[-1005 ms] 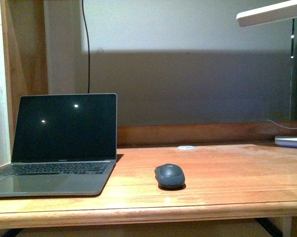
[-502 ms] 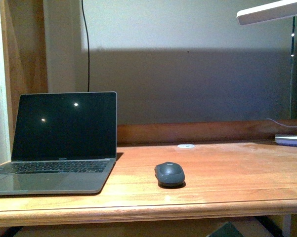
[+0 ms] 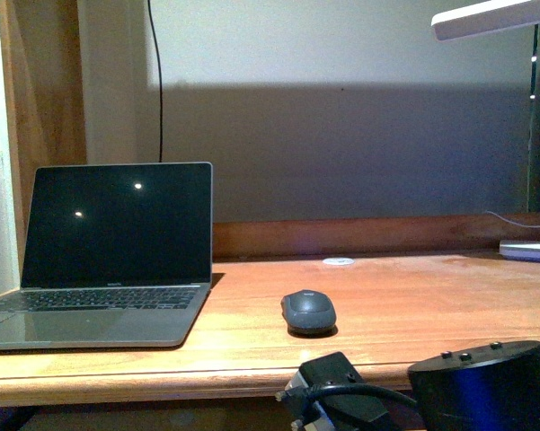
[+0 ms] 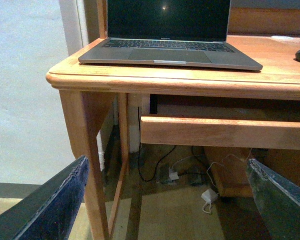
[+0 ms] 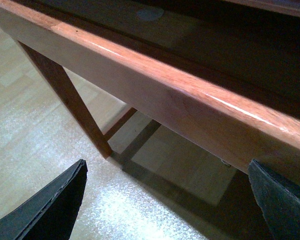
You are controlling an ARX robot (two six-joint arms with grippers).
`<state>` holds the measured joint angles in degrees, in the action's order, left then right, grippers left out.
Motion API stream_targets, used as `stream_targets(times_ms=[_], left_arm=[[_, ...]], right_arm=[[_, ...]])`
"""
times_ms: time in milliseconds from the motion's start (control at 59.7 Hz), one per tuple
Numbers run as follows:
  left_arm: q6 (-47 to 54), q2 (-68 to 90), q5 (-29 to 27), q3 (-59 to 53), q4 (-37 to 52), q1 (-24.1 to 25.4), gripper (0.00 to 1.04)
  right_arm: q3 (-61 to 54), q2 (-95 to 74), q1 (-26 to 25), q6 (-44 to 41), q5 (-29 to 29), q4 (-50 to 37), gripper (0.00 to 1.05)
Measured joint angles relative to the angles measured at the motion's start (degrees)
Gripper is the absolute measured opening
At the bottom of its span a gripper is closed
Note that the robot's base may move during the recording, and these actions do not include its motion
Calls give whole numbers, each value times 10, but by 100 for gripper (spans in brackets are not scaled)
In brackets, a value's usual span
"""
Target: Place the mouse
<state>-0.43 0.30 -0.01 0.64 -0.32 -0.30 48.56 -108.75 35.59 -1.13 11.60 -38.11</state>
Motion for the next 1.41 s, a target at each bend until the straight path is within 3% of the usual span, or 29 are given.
stream_targets(times_ms=[368, 653, 854, 1105, 1406], left_arm=[[0, 0, 0, 0, 0, 0, 97], [0, 0, 0, 0, 0, 0, 97], [0, 0, 0, 0, 0, 0, 97], [0, 0, 0, 0, 0, 0, 97], [0, 0, 0, 0, 0, 0, 97]], right_arm=[[50, -32, 16, 18, 1, 23, 97], [-48, 100, -22, 0, 27, 17, 97], [-142, 250, -97, -11, 78, 32, 97], [-289, 533, -263, 89, 156, 46, 97], [-379, 787, -395, 177, 209, 148, 97]])
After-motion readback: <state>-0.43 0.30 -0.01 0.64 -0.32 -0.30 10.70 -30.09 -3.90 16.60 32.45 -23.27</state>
